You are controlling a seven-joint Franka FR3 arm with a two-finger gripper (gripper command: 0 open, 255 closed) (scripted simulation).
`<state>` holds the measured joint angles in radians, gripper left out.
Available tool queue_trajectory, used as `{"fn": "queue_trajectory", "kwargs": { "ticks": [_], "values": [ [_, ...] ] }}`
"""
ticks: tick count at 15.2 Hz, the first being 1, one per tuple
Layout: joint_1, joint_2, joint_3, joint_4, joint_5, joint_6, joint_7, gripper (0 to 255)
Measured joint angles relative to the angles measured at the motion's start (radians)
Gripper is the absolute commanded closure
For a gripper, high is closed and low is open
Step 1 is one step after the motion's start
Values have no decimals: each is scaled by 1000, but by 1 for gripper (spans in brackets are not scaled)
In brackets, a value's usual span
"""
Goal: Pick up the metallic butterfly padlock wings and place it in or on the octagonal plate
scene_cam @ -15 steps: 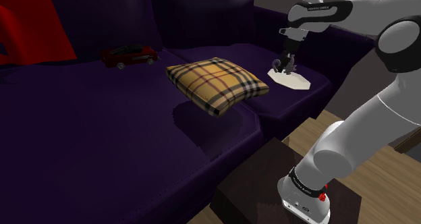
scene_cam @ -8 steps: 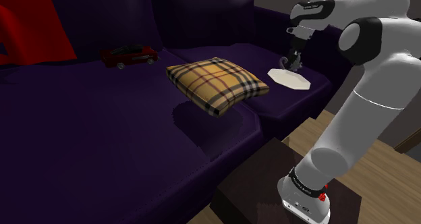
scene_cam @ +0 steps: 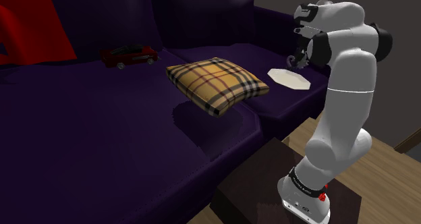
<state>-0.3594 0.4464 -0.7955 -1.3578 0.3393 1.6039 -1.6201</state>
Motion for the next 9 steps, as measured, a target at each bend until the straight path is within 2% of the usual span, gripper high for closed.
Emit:
{"fn": "queue_trajectory", "kwargs": {
  "ticks": [2,9],
  "values": [
    [-15,21,5,4,13,12,-13,255],
    [-4,30,10,-76,22,95,-27,255]
  ]
}}
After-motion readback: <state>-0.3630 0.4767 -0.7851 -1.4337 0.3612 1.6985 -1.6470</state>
